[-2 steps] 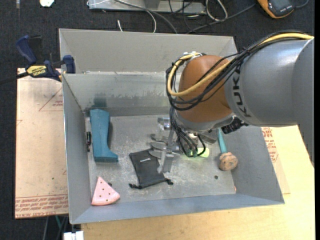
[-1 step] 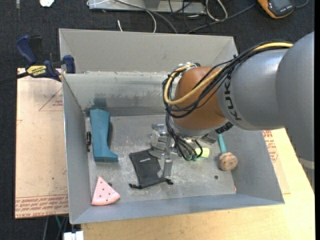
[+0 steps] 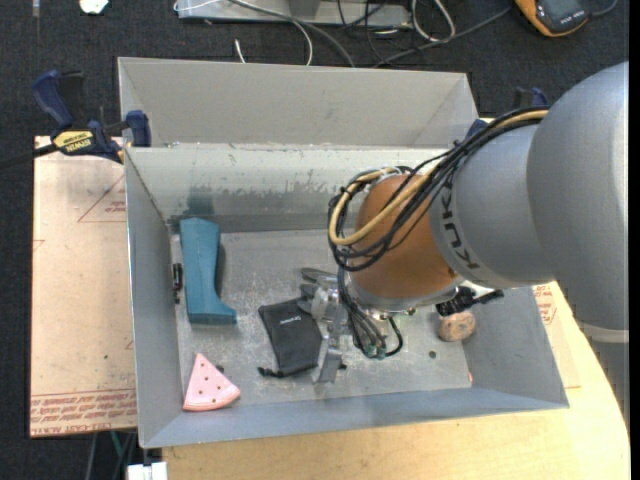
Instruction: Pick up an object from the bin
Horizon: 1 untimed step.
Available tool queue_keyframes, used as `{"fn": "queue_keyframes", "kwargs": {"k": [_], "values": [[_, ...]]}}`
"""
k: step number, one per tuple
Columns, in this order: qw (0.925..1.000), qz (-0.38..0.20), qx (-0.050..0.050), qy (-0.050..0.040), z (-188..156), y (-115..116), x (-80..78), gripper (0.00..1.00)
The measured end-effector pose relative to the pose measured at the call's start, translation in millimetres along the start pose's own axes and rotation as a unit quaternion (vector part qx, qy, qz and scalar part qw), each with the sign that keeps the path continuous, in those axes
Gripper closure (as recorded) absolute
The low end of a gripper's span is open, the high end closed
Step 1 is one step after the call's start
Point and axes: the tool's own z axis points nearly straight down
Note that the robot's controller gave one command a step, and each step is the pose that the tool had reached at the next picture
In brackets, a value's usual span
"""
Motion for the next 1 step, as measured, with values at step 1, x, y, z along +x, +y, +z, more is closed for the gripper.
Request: {"fn": "queue_keyframes", "kwargs": {"k": [1], "values": [[0.9995,-0.031,0.0,0.0001,4.7,1.9,6.5,0.0]]}}
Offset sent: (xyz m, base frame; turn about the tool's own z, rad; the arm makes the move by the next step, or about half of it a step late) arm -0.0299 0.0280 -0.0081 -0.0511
